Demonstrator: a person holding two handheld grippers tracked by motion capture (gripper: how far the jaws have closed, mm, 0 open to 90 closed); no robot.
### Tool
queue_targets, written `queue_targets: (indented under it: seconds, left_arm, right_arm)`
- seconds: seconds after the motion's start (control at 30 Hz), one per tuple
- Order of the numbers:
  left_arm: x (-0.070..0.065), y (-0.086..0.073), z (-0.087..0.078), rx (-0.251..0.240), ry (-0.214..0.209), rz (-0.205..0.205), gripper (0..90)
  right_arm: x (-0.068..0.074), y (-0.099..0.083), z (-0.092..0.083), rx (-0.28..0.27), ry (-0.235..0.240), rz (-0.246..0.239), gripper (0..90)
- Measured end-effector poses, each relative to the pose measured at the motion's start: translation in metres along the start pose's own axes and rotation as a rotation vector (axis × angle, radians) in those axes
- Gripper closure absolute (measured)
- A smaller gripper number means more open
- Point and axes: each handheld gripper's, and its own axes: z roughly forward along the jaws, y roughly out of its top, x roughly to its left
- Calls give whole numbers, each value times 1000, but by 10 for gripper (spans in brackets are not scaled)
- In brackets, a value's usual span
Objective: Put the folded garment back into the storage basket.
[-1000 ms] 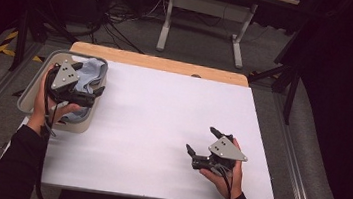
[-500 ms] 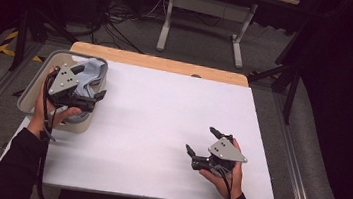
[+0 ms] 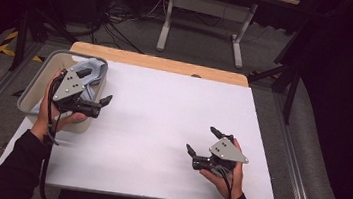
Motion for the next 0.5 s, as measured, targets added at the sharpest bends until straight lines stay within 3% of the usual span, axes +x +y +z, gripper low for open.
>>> queue_targets:
  seconds: [0.5]
  left_arm:
    - [-18, 4, 4, -9, -58, 22, 26]
  right_arm:
    - [0, 1, -1, -4, 1, 2, 80]
